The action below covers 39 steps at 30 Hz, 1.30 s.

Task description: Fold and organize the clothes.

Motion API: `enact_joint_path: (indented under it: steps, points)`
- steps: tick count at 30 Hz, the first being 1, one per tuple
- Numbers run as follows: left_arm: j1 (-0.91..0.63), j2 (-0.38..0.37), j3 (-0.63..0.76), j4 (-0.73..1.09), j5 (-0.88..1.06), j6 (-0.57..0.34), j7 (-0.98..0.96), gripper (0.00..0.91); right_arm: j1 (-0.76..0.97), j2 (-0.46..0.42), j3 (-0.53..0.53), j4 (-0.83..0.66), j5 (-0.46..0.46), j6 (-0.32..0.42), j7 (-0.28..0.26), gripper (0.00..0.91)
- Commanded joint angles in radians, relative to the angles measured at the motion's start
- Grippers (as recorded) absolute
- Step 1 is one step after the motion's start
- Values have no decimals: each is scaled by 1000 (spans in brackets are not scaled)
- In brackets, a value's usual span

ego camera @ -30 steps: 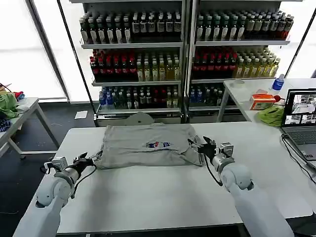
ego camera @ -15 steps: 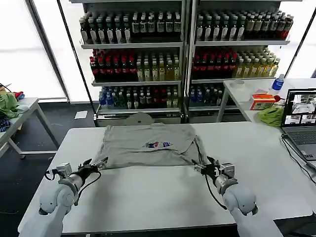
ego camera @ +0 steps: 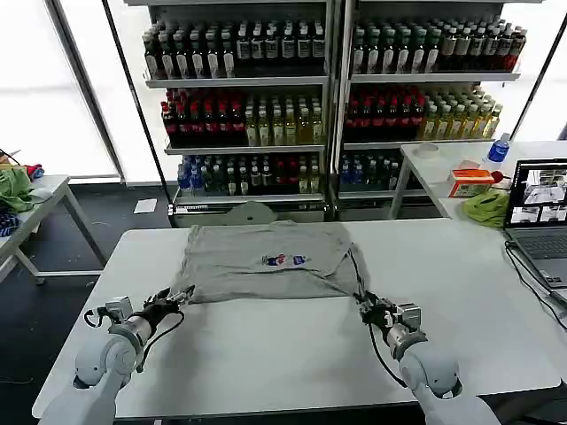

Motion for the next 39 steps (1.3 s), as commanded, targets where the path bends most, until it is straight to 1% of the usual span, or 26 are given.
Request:
enact_joint_path:
  steps: [1, 10, 17, 21, 22, 25, 27, 30, 34, 39]
  points:
    - [-1, 0, 1, 17, -3, 1, 4, 10, 5, 2, -7, -12, 13, -3, 3, 0]
    - [15, 3, 7, 5, -3, 12, 18, 10, 31, -16, -25, -9, 44, -4, -1, 0]
    - [33, 7, 4, -21, -1, 17, 17, 10, 33, -62, -41, -9, 78, 8, -17, 0]
    - [65, 16, -17, -69, 1, 28, 11, 10, 10, -135, -47, 32, 124, 12, -35, 0]
    - [72, 18, -21, -79, 1, 29, 11, 10, 1, -167, -46, 48, 143, 16, -41, 0]
    - [118, 21, -35, -135, 7, 35, 10, 10, -22, -214, -43, 76, 178, 16, -42, 0]
    - [146, 17, -47, -169, 10, 40, 3, 10, -65, -258, -33, 105, 185, 26, -54, 0]
    - [192, 18, -62, -213, 14, 48, -5, 10, -123, -301, 3, 156, 199, 36, -67, 0]
    - [267, 24, -76, -290, 27, 55, -13, 10, -214, -339, 62, 222, 215, 49, -78, 0]
    - [376, -2, -111, -356, 48, 56, -24, 10, -333, -370, 108, 293, 219, 64, -81, 0]
